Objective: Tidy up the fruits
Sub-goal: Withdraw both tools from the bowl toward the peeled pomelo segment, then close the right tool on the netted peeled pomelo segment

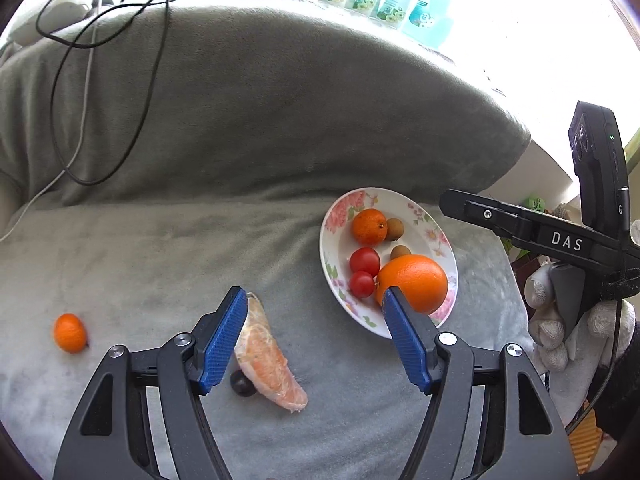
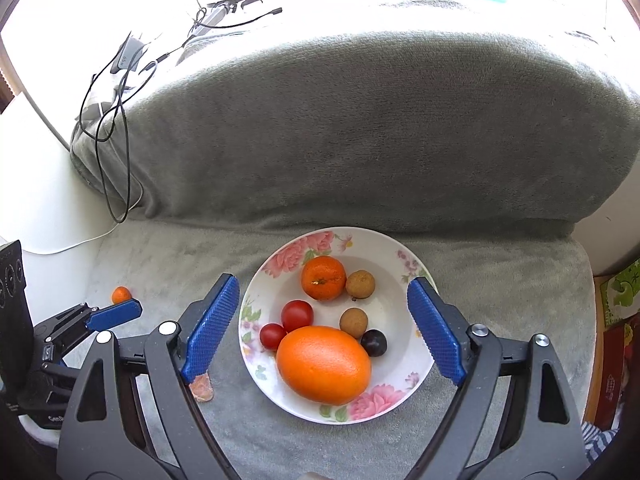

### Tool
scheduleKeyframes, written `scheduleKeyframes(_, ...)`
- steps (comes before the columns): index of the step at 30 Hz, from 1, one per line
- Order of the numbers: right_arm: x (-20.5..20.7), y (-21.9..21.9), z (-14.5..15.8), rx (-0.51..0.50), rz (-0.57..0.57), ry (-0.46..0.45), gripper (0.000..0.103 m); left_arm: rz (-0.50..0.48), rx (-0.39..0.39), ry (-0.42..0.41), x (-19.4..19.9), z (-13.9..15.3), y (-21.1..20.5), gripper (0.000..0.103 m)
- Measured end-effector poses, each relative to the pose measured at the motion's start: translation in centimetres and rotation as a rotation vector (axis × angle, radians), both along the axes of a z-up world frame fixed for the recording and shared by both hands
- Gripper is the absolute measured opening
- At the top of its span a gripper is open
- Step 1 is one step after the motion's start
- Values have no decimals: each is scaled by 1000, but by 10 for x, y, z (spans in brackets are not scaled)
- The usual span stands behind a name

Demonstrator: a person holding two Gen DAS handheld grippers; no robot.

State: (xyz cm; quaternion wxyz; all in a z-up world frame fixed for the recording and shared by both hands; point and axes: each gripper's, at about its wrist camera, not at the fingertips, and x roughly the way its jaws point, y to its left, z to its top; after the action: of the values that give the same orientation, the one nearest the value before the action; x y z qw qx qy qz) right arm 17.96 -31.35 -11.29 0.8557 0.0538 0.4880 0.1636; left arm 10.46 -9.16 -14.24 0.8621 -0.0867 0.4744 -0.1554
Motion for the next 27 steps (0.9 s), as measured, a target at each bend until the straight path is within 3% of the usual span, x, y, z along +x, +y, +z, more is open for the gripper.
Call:
scheduleKeyframes(14, -45, 74, 4, 2, 184, 21, 88, 227, 7, 33, -61, -4, 96, 70)
scheduleKeyframes(27, -52, 137, -39, 31, 276, 228, 60, 368, -43, 80, -119, -24, 137, 70)
